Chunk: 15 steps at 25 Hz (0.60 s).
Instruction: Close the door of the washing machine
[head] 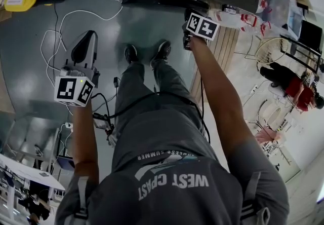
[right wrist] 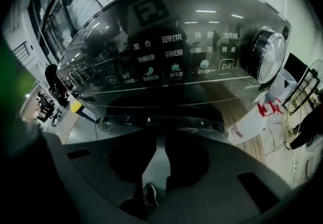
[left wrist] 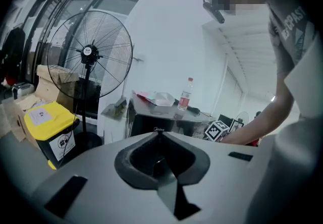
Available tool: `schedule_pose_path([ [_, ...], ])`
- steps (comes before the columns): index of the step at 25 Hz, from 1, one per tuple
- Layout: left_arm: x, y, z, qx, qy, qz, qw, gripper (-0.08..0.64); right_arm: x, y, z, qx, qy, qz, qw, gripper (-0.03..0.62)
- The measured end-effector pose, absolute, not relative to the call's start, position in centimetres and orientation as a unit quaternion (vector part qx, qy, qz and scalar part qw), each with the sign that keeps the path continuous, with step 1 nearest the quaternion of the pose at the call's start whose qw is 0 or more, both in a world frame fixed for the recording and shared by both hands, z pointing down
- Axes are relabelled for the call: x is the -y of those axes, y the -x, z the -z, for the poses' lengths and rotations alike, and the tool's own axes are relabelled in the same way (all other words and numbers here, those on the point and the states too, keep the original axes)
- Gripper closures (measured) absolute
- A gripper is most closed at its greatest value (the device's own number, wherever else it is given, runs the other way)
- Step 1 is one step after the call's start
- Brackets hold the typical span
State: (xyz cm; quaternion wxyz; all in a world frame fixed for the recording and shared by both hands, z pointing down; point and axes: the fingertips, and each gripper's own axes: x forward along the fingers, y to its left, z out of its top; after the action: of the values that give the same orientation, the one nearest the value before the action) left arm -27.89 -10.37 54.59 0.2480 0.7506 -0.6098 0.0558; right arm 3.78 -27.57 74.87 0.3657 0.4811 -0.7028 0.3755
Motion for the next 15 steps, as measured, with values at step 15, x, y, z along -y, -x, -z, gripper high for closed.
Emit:
schedule_pose_path([
  [15, 10.4, 28.3, -52.5, 0.614, -0.753, -0.061, 0.229, 0.528, 27.9, -3.4, -74.9, 0.706, -0.473, -0.372, 0.374, 0.518],
])
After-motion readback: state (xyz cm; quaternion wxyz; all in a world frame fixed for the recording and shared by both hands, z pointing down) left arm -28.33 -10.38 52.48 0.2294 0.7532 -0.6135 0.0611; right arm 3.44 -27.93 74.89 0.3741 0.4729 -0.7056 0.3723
